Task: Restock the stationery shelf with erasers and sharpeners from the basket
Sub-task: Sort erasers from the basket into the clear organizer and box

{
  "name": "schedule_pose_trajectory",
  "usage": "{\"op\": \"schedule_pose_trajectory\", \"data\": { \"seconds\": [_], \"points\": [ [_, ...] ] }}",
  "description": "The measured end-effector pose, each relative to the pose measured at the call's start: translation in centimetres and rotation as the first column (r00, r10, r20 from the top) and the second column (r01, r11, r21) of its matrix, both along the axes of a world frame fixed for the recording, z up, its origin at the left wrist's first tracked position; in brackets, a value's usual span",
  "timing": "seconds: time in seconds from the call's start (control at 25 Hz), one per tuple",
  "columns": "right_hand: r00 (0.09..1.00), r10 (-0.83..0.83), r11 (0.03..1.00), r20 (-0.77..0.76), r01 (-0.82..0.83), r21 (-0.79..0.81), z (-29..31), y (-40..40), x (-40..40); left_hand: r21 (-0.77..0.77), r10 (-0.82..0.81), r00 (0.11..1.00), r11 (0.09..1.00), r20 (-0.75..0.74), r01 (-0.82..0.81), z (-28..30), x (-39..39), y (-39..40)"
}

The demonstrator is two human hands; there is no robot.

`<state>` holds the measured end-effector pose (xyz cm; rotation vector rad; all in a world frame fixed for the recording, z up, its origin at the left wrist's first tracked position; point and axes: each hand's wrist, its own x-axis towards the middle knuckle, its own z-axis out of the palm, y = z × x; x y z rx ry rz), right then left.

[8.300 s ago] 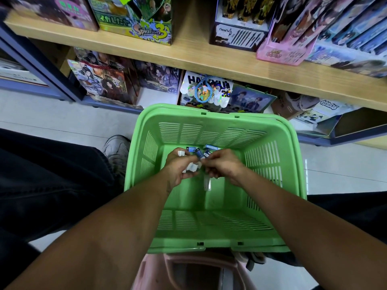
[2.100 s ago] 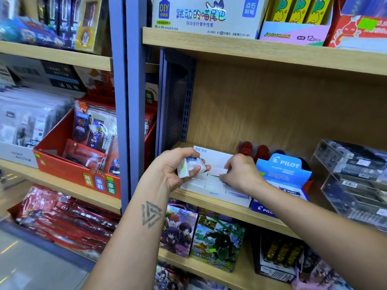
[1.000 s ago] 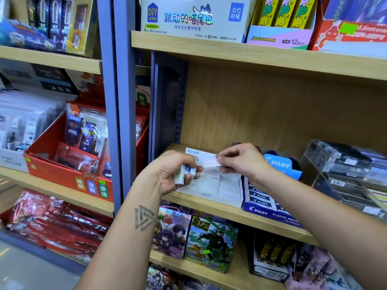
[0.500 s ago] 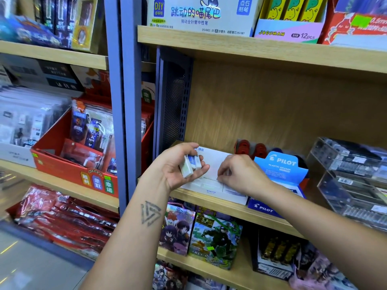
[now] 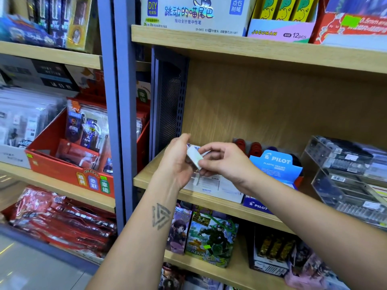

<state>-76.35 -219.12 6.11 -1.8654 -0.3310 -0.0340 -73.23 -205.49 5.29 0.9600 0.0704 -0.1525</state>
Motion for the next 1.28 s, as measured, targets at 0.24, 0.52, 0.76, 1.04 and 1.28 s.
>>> {"op": "schedule_pose_trajectory", "data": {
  "seconds": [0.24, 0.52, 0.76, 1.04, 1.28],
  "points": [
    [0.996, -0.052, 0.998, -0.069, 0.054, 0.02, -0.5, -3.1, 0.4, 0.363, -0.093, 0.987, 0.931, 0.131, 0.039, -0.3, -0.3, 1.1],
    [0.988, -0.101, 0.903, 0.117, 0.14, -0.406, -0.7, -3.9, 0.1, 0.317, -0.048, 0.998, 0.947, -0.028, 0.054, -1.3, 0.5, -0.1],
    [0.891, 0.089, 0.582, 0.445, 0.316, -0.75, -1.8, -4.3, -0.1, 0.073, -0.207, 0.968, 0.973, -0.143, 0.218, -0.6, -0.5, 1.0],
    [0.857, 0.298, 0.449, 0.421, 0.263, -0.854, -1.8, -3.7, -0.5, 0.002, -0.356, 0.933, 0.934, -0.047, 0.356, -0.9, -0.5, 1.4],
    [0.969, 0.003, 0.691, 0.246, 0.176, -0.701, -1.2, -3.0, 0.3, 0.038, -0.411, 0.909, 0.911, 0.067, 0.41, -1.0, -0.8, 1.7]
  ]
}}
